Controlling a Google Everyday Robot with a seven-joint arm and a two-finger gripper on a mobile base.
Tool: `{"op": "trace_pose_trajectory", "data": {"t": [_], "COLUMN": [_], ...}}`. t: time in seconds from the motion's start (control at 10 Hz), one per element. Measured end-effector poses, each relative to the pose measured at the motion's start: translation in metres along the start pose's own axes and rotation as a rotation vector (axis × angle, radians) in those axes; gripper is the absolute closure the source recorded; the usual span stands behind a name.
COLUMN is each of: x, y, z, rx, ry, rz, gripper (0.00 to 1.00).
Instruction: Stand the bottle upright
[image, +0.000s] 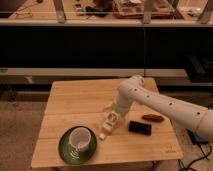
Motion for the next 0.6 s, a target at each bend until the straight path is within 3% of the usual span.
{"op": "trace_pose_trajectory", "data": {"t": [0.2, 0.3, 0.6], "x": [0.004, 0.007, 0.002], "y": [0.000, -0.003, -0.014], "z": [0.003, 0.003, 0.001], "rx": [0.005, 0.011, 0.020], "ry": [0.001, 0.021, 0.152], "rz": [0.004, 0.000, -0.064], "gripper": [0.20, 0.20, 0.20]}}
